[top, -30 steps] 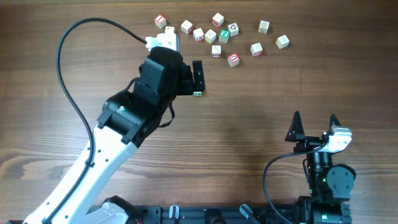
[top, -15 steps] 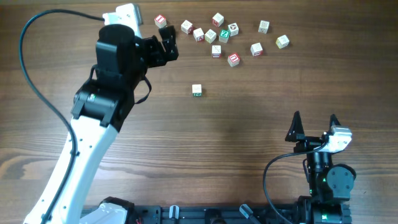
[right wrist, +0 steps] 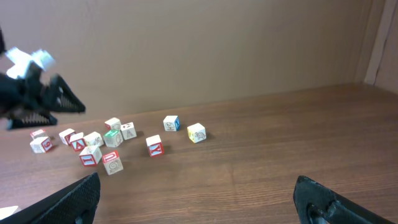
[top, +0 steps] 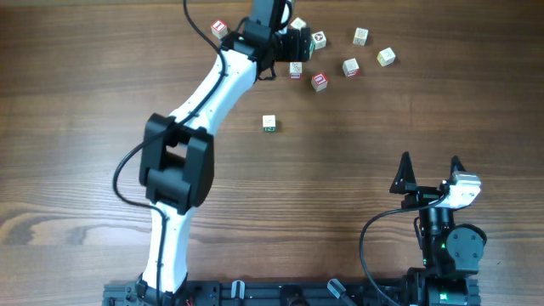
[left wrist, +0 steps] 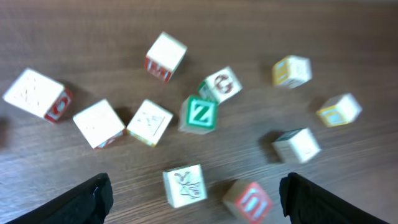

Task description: Form a tower

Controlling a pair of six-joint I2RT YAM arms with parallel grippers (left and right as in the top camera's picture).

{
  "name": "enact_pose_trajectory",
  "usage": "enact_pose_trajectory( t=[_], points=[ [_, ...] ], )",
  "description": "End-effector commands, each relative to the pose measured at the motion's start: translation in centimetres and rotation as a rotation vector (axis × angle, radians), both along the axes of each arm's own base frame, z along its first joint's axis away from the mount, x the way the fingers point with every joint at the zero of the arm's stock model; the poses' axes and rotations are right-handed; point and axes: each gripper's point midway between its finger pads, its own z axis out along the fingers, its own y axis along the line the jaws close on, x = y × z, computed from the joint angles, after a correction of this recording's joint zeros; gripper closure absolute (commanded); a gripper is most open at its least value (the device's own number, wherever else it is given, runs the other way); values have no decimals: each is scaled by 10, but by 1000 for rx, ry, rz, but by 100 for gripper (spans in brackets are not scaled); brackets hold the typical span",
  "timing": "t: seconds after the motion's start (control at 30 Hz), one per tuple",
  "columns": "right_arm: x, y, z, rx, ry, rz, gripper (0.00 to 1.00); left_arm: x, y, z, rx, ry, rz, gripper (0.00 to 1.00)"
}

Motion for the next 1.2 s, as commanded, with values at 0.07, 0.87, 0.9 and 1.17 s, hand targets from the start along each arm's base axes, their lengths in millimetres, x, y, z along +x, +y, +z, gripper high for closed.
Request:
enact_pose_trajectory(
  t=[0.07,0.87,0.9,1.17],
  points=[
    [0,2,2,-18,-7,13,0,-8,-17,-63,14,103,-53,22],
    [0,2,2,-18,-7,13,0,-61,32,-12,195,254,75,0],
    [0,2,1,-18,-6,13,0,-54,26,-7,165,221,69,0],
    [0,2,2,-18,-7,13,0,-6,-10,-79,37,151,134,0]
  ],
)
